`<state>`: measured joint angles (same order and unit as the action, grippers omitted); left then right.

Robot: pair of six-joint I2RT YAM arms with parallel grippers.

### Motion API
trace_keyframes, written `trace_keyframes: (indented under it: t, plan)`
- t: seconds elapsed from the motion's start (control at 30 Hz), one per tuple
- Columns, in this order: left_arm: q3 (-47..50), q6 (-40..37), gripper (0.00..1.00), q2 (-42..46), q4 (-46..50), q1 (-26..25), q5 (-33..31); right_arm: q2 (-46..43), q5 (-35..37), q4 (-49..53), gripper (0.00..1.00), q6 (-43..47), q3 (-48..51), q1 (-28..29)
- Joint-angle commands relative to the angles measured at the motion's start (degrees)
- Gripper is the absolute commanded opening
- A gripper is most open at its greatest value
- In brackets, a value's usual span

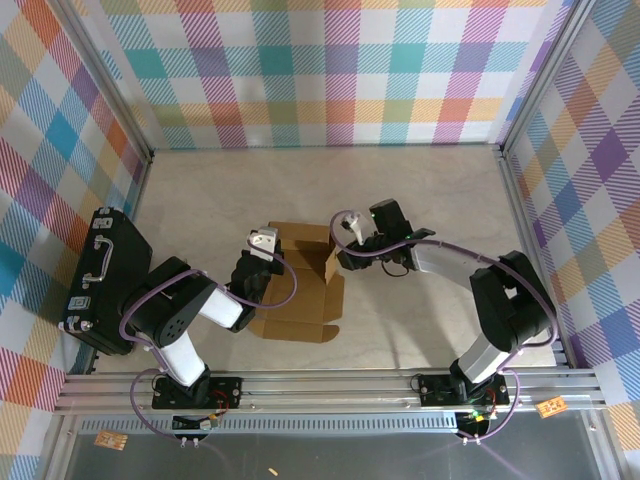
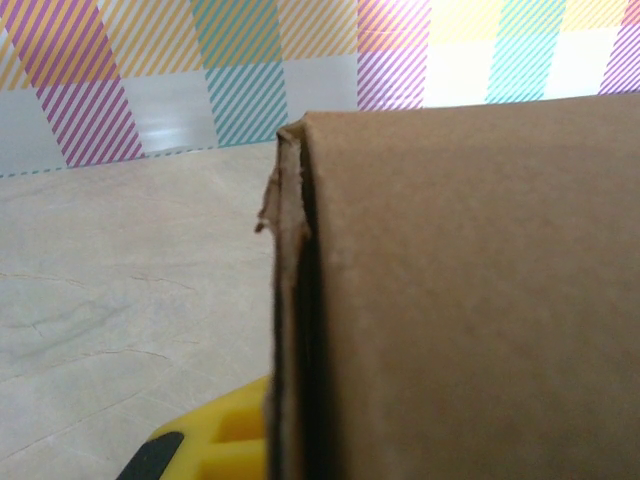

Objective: Fold the paper box

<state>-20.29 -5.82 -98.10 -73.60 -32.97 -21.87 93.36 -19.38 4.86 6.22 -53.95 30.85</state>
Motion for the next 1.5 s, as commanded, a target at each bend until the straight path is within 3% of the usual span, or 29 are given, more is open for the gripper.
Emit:
trace_keyframes:
  t: [0.0,0.37,0.6,0.9,1.03,1.47]
  plan:
    - [-0.3,0.2,0.00,-0.6,0.1,-0.4,1.9,0.7,-1.9,-5.5,0.46,2.5,-0.4,0.6]
    - [-0.5,0.3,0.00,-0.6,0.7,-0.4,2.3,4.3,1.9,-24.7,0.59,4.1,4.6,3.1]
    - [-0.4,0.2,0.00,-0.6,0.3,-0.4,2.4,5.0,-2.8,-34.8,0.66,7.0,9.3,4.1]
    - [-0.1,0.2,0.00,-0.6,-0.4,-0.4,2.1,4.1,-3.8,-36.2,0.71,8.8,12.7,5.1]
    - [-0.1,0.3,0.00,-0.6,-0.5,-0.4,1.9,2.5,-7.4,-31.9,0.72,10.7,13.1,5.2]
    - [0.0,0.2,0.00,-0.7,-0.8,-0.4,1.8,0.2,-3.4,-33.9,0.77,8.8,15.5,5.3]
